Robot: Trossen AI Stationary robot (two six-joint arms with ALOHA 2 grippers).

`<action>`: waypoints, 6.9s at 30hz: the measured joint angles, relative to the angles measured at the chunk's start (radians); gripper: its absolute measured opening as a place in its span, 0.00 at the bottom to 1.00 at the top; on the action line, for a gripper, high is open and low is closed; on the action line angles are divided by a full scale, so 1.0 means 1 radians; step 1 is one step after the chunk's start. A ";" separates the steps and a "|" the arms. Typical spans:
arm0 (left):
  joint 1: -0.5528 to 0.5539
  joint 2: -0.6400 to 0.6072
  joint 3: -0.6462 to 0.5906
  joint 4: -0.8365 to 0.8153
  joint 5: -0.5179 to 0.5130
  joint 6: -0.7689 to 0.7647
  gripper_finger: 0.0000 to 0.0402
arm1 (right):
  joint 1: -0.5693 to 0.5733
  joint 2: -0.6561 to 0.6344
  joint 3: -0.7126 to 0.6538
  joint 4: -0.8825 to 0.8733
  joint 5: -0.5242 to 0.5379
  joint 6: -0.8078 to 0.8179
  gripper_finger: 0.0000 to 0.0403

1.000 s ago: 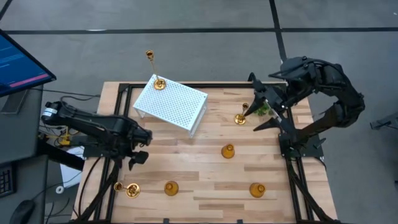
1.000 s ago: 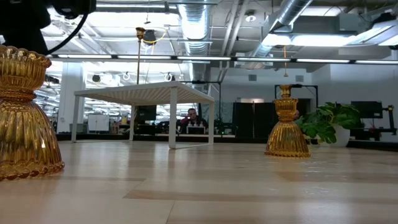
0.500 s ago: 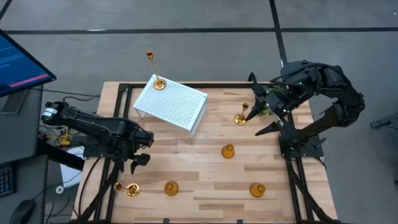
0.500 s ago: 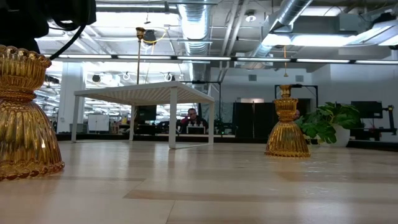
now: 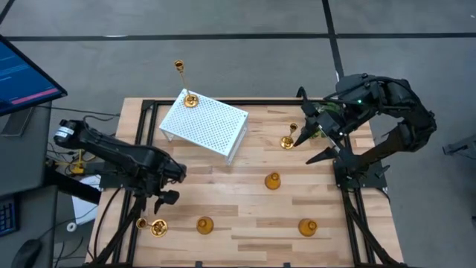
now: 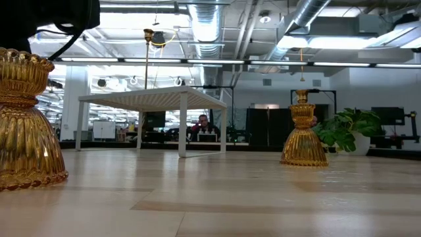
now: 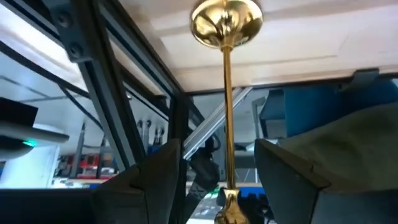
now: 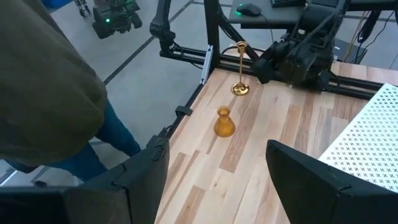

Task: Pick & Place candle stick holders
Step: Put the bottom gold candle holder on the shelf aligned with the other gold candle holder

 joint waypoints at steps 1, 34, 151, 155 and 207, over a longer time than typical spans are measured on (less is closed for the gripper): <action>-0.001 0.006 0.000 0.011 0.003 0.000 0.52 | 0.000 0.000 0.000 -0.001 0.000 0.000 0.64; -0.152 0.091 0.000 0.257 0.073 -0.039 0.52 | 0.023 0.000 0.000 -0.039 -0.003 -0.029 0.64; 0.459 0.109 0.027 0.509 -0.018 -0.265 0.12 | 0.070 0.047 -0.001 -0.124 0.080 -0.056 0.64; 0.445 0.110 0.027 0.553 -0.035 -0.322 0.12 | 0.070 0.047 -0.001 -0.124 0.079 -0.070 0.64; 0.186 0.228 0.093 0.937 -0.234 -0.668 0.12 | 0.071 0.047 -0.001 -0.150 -0.003 -0.098 0.64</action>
